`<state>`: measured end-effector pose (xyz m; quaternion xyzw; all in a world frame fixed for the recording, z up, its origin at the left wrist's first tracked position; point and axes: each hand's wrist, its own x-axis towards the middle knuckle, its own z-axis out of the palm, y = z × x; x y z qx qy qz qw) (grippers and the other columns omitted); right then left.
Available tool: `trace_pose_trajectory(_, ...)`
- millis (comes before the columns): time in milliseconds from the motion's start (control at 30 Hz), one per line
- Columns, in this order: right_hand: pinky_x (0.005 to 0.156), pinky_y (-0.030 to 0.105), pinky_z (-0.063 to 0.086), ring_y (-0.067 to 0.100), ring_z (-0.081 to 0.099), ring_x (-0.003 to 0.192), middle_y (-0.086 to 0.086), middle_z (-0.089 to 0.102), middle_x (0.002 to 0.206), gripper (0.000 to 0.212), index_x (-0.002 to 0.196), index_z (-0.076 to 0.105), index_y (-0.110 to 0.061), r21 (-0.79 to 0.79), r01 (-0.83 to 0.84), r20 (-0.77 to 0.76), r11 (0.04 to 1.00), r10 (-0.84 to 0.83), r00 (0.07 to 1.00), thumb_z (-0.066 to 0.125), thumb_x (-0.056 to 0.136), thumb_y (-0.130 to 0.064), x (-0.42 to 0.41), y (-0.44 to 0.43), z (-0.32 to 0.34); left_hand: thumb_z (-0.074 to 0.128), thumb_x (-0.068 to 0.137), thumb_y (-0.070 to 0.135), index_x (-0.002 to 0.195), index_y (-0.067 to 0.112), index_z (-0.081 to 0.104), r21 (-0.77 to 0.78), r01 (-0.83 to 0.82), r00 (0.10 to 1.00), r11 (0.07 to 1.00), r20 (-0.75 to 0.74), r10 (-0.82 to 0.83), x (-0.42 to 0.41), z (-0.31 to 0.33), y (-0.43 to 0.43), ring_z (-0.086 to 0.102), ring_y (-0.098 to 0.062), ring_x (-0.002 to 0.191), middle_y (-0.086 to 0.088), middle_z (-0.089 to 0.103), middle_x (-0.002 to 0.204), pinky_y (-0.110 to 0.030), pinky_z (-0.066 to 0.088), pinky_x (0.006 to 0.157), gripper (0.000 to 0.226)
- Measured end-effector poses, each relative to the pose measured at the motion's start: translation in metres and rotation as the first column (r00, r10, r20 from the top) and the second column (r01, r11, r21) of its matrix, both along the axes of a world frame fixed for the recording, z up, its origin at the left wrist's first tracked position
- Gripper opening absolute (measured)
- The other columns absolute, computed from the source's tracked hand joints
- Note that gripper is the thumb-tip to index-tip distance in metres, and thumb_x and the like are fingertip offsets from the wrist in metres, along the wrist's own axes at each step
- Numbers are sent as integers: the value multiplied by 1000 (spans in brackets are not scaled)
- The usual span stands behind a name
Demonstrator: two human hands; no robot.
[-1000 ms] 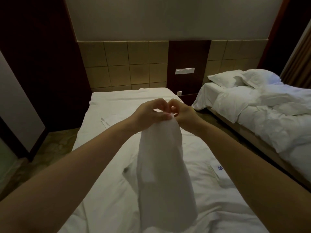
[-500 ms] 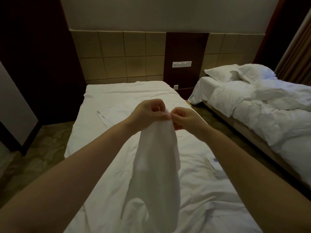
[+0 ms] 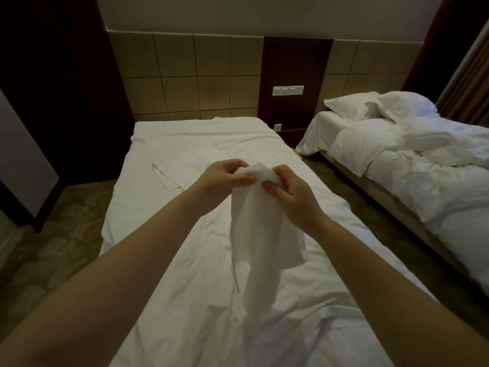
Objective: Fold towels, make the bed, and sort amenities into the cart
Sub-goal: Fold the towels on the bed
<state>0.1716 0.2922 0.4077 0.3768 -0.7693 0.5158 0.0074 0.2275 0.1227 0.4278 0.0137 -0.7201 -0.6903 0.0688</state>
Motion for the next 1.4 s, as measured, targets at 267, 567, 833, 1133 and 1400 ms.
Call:
trace_pose_trajectory(267,59,11,39,4,44,62,-3,52,70,21,81,49,-25,-54,94,-66,994,-98,993,70,85,-23,-4,20,-17,69,77,3,88,2,66,206,-21,999,978,33,15,-4,-15,14,66,-22,80,-8,68,82,-30,56,70,12)
trace_pose_trajectory(567,69,31,51,13,55,69,0,58,71,19,87,53,-23,-201,8,223,980,38,974,70,84,-14,-7,50,-22,77,62,14,73,2,62,-191,-60,998,980,19,65,-5,5,49,53,-16,68,-6,54,69,-29,45,63,21)
trace_pose_trajectory(833,70,23,53,16,63,84,-7,68,87,2,87,67,-26,-73,-137,282,988,152,947,69,86,-26,-18,71,-22,81,64,3,65,12,61,-299,-276,960,913,-46,275,-13,15,86,53,-15,66,0,57,64,-33,47,67,22)
trace_pose_trajectory(1133,83,37,54,24,62,90,7,66,99,34,100,65,-11,305,-153,399,940,20,917,59,89,-42,-62,119,-79,72,76,-2,76,8,65,-53,-427,904,903,-11,427,-15,31,71,60,-18,74,-3,61,75,-25,54,65,11)
trace_pose_trajectory(1400,62,30,39,21,49,65,5,51,65,49,62,52,-10,532,43,148,845,-143,979,71,73,-53,-114,188,-86,74,77,3,85,2,62,-24,-631,775,776,38,631,-1,5,52,58,-24,79,-7,60,84,-38,53,81,14)
